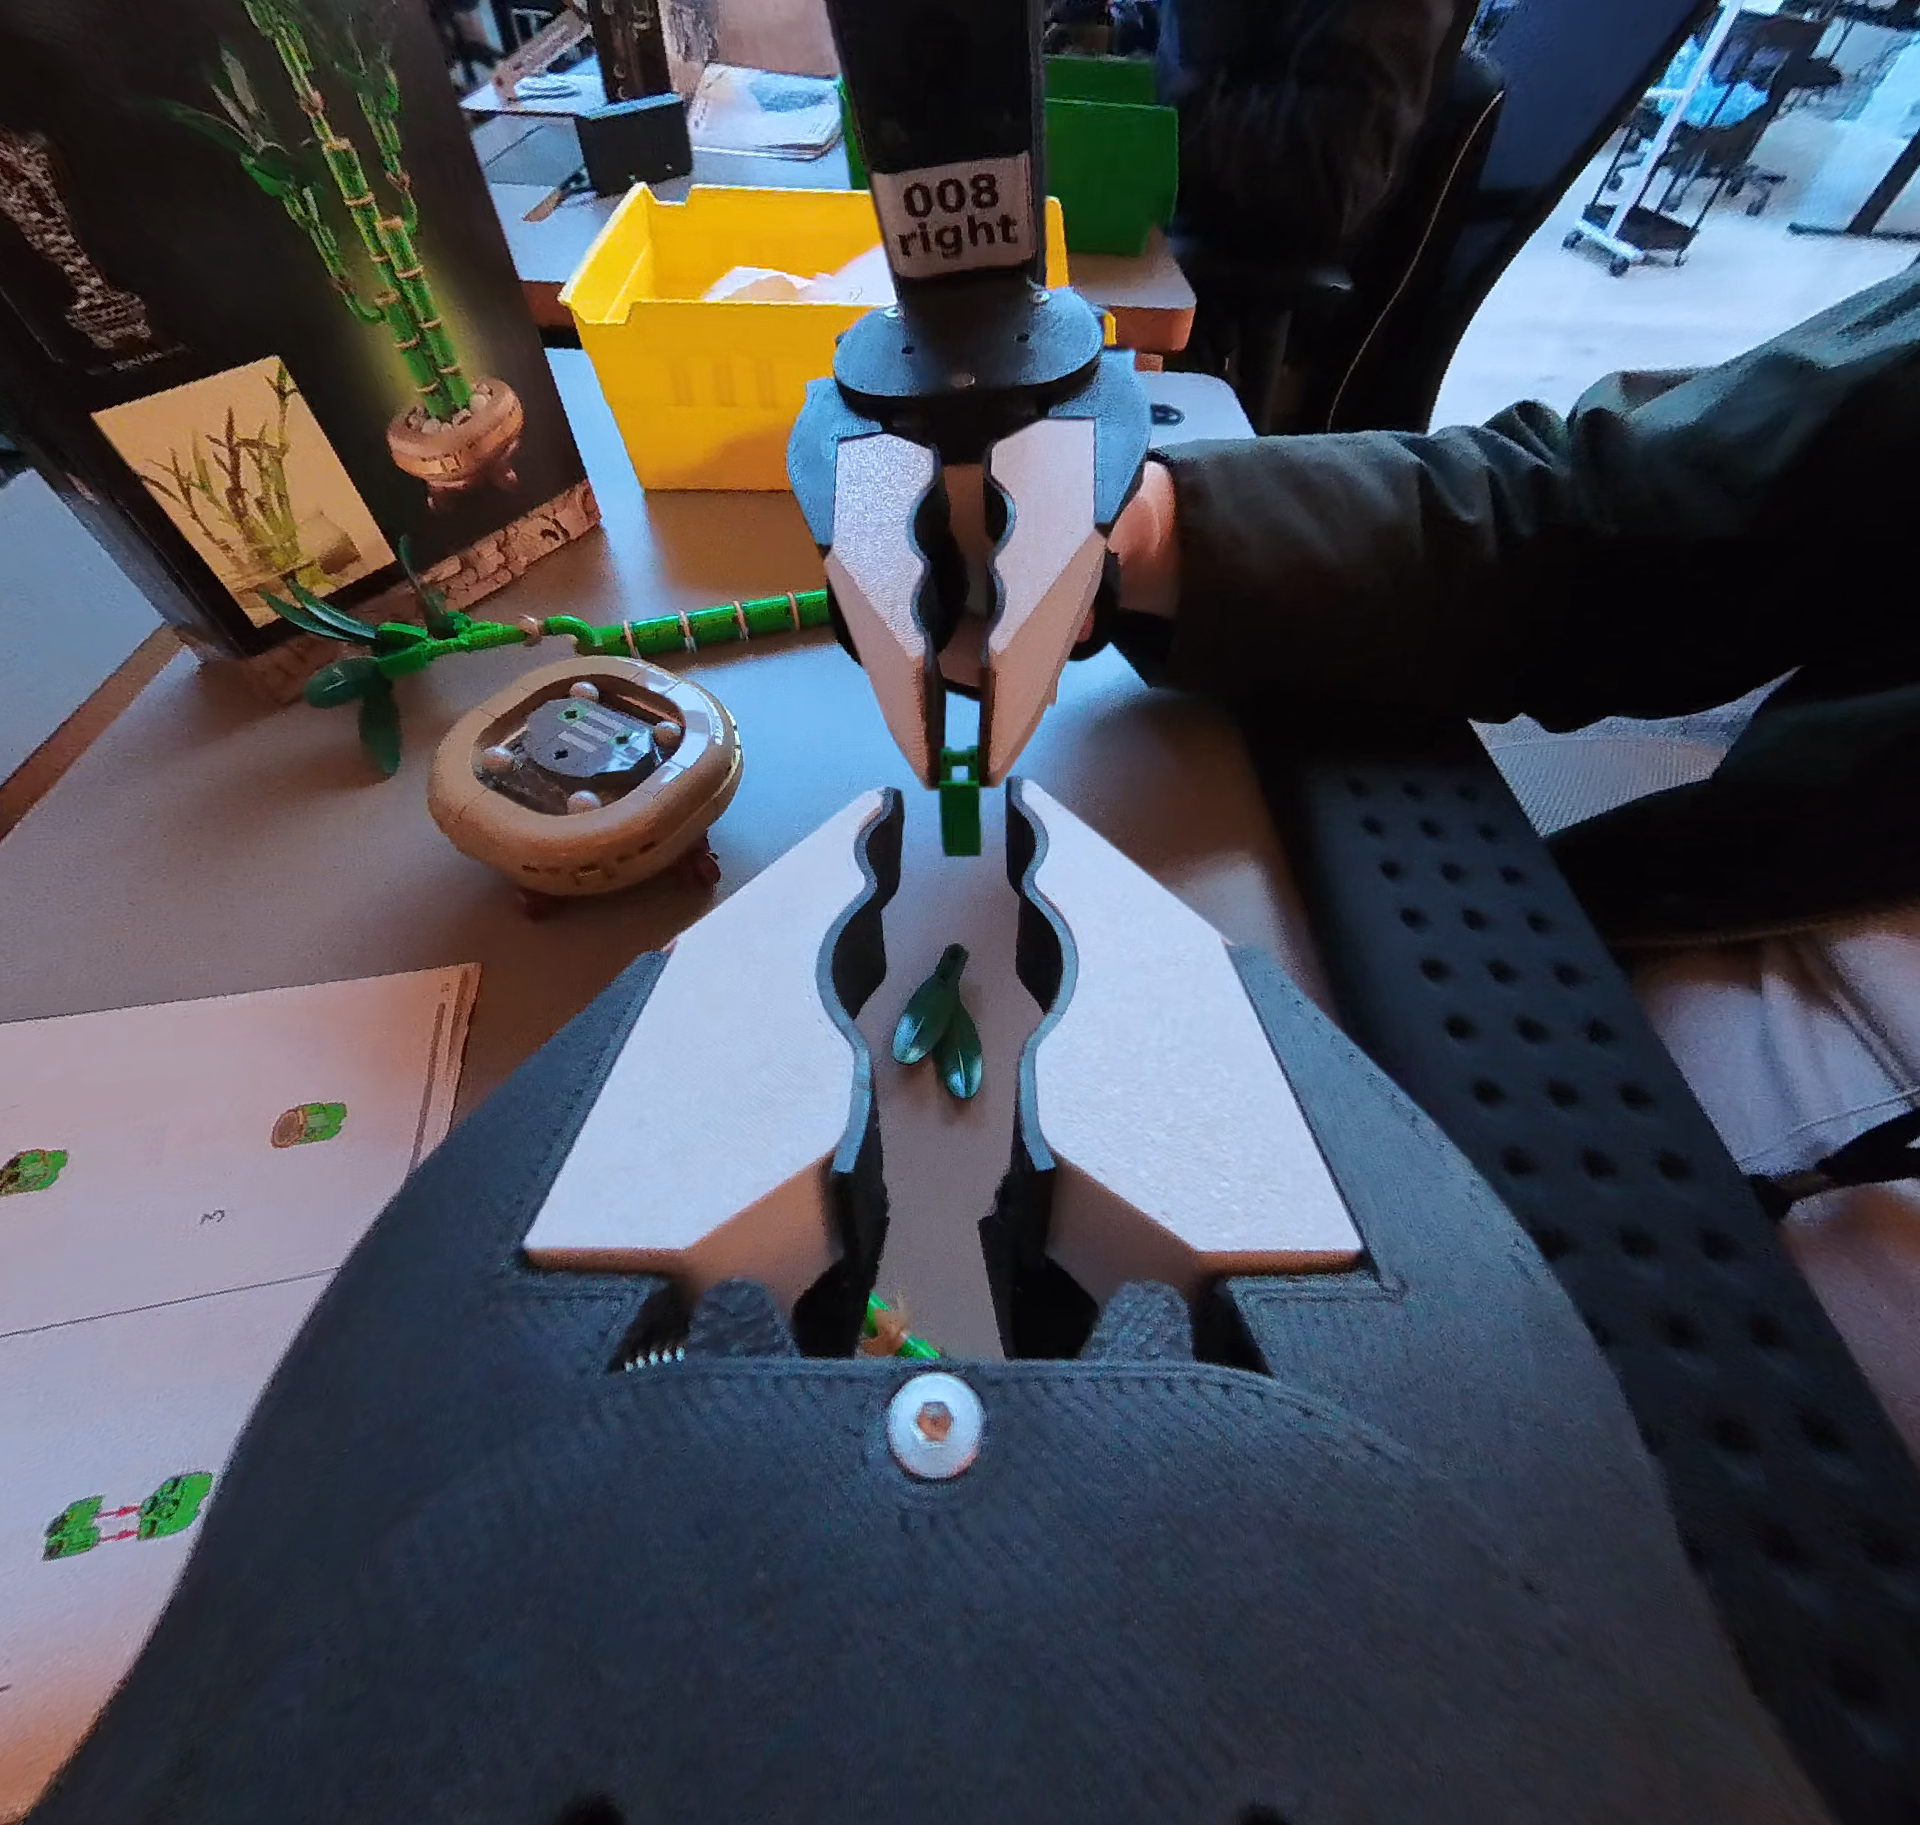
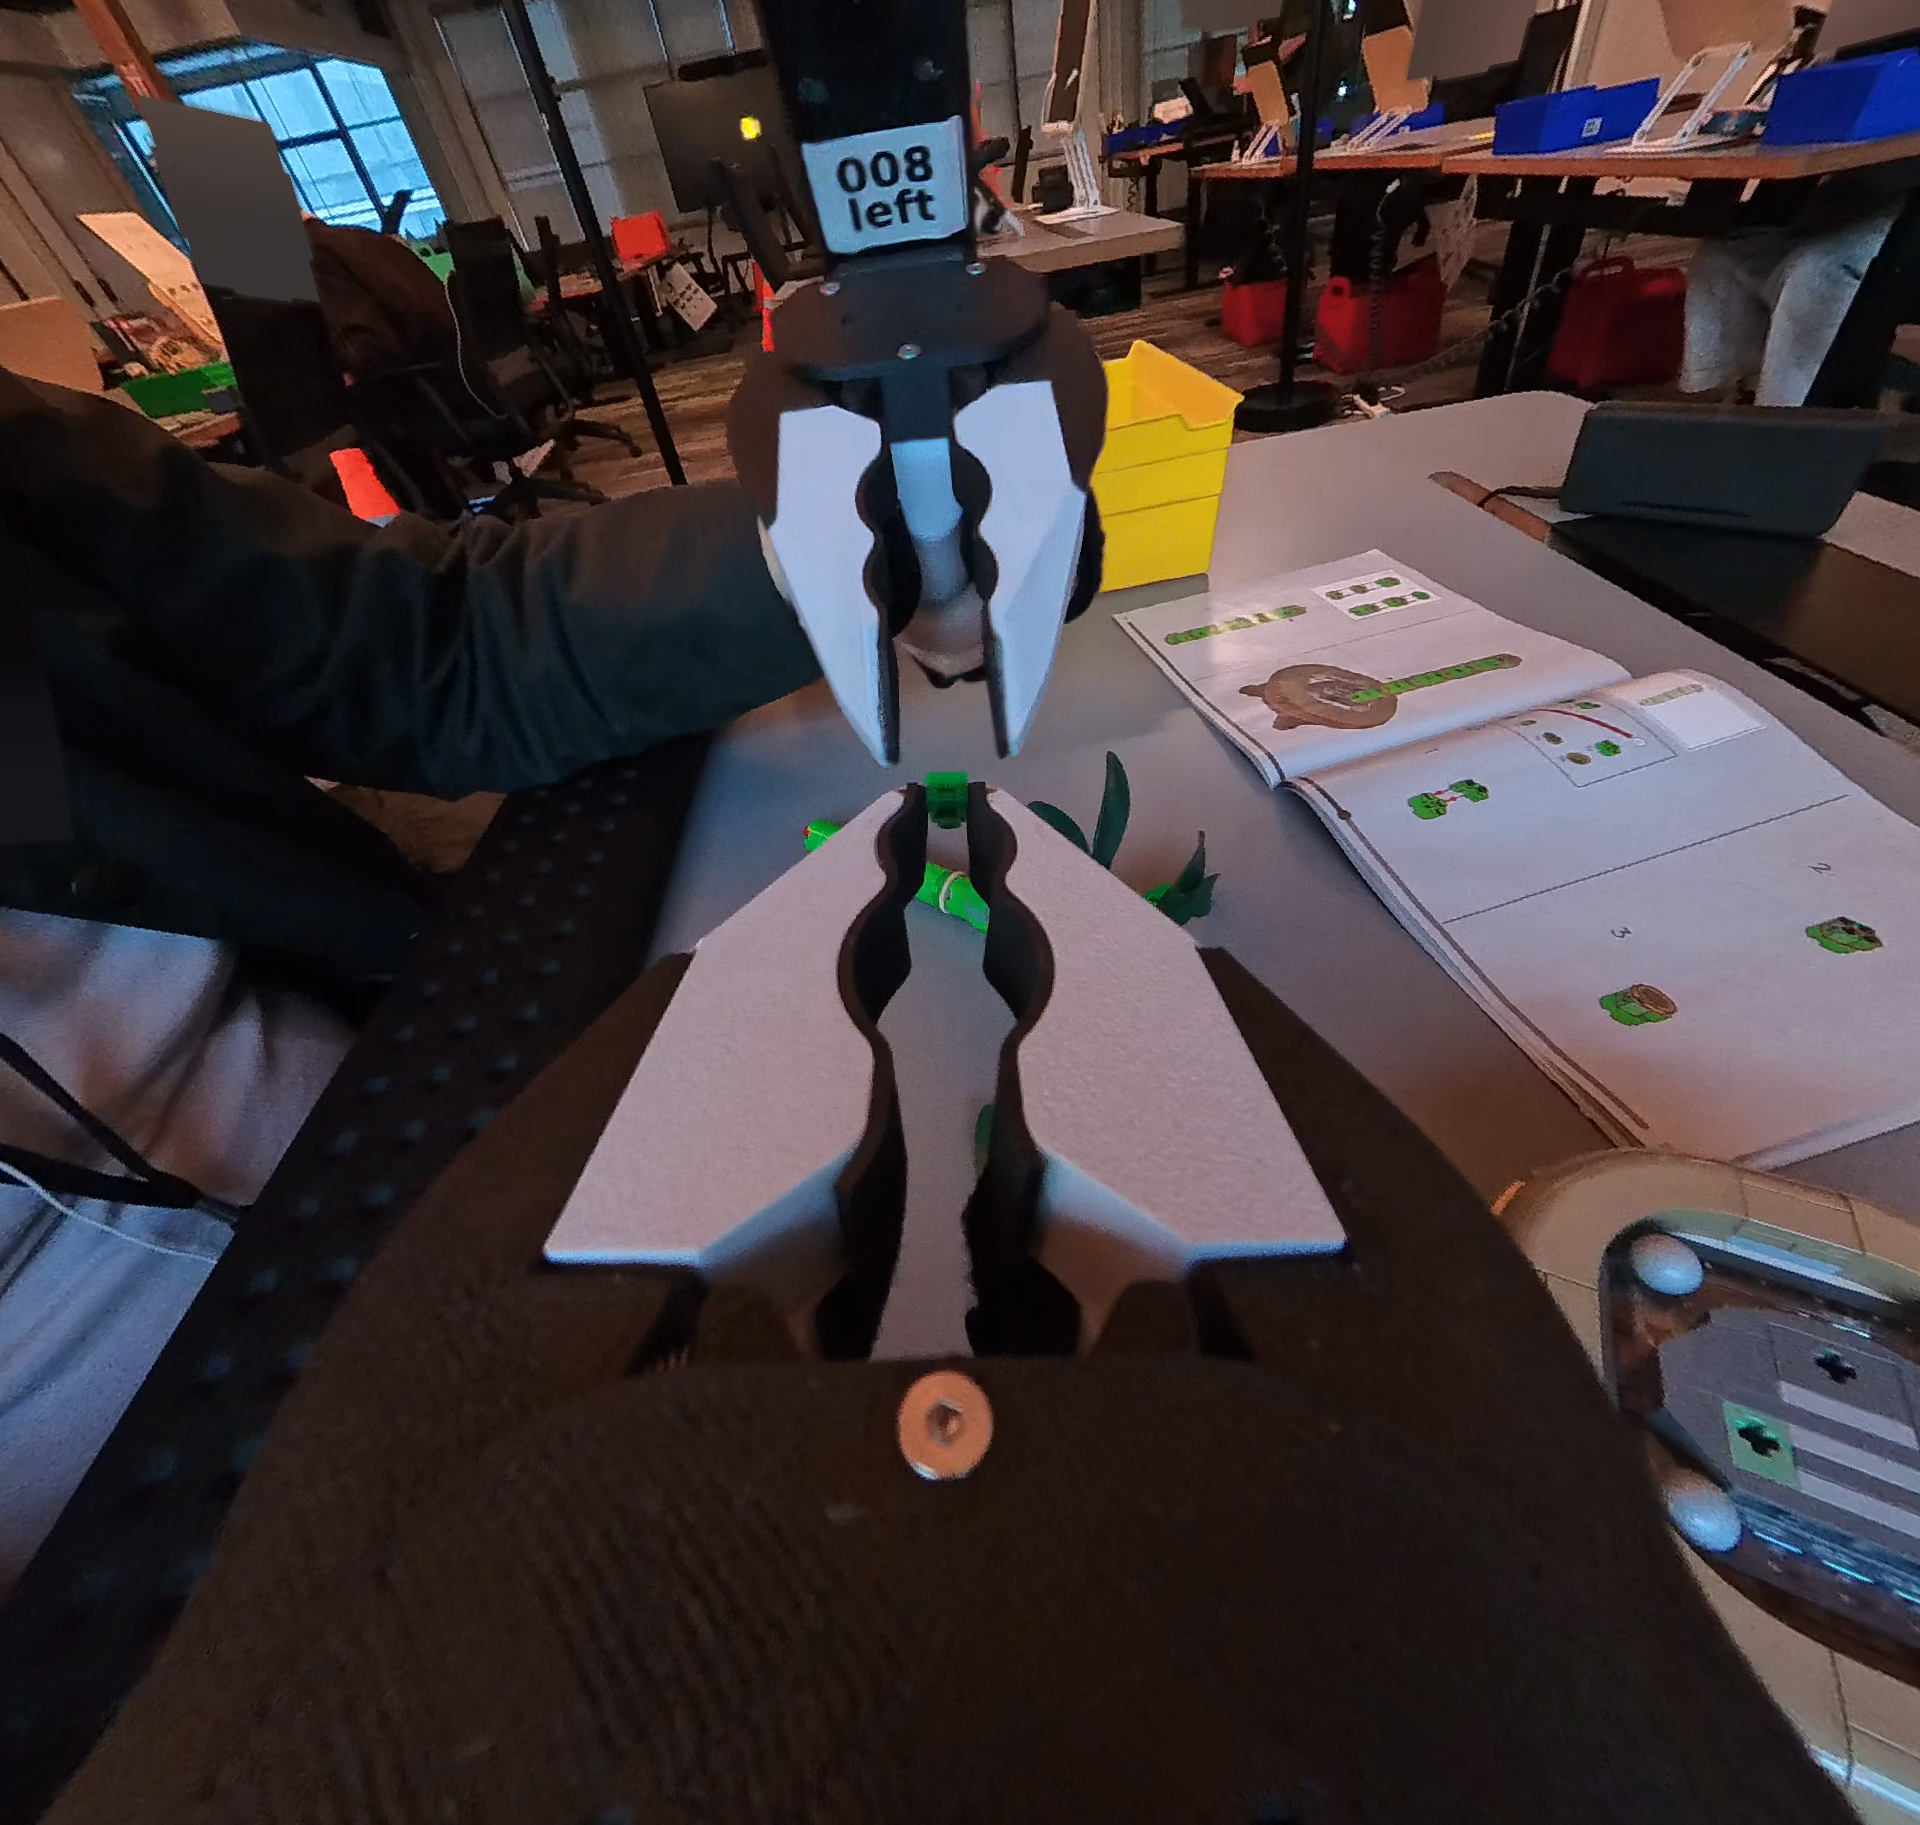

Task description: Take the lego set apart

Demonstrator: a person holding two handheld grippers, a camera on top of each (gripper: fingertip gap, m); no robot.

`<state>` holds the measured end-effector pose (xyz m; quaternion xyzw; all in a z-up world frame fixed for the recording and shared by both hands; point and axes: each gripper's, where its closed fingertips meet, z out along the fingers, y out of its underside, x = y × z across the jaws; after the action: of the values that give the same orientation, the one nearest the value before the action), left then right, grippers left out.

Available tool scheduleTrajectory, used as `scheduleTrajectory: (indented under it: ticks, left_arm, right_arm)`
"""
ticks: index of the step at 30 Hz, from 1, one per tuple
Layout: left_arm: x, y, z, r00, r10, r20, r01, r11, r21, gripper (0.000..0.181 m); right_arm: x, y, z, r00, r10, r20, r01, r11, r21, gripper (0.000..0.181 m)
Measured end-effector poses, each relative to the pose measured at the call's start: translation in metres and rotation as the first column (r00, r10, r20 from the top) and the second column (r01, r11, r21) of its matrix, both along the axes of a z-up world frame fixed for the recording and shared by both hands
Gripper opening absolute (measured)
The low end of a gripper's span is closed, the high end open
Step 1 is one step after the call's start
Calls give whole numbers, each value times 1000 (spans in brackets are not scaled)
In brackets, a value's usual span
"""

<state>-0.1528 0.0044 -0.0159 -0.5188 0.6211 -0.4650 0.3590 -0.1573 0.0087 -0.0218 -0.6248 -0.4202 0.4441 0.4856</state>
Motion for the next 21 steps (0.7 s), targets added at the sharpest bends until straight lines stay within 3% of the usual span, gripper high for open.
scheduleTrajectory:
  ticks: [3, 15, 18, 21]
  left_arm:
    - [4, -2, -5, 1000, 0, -29, 0, 1000, 20, 6]
    - [3, -4, -13, 997, -21, -75, 24, 999, 47, 6]
    - [2, -4, -9, 997, -36, -69, 38, 999, 31, 6]
    - [-18, 22, 10, 998, 53, 15, -53, 998, 28, 5]
  right_arm:
    - [-1, 0, -1, 1000, 5, 6, -5, 1000, 0, 7]
    - [-4, -1, -8, 999, 8, 45, -8, 1000, -2, 7]
    - [-2, -1, -4, 999, -3, 49, 1, 999, 41, 7]
    - [19, 7, -7, 996, -58, 64, 55, 998, 36, 7]
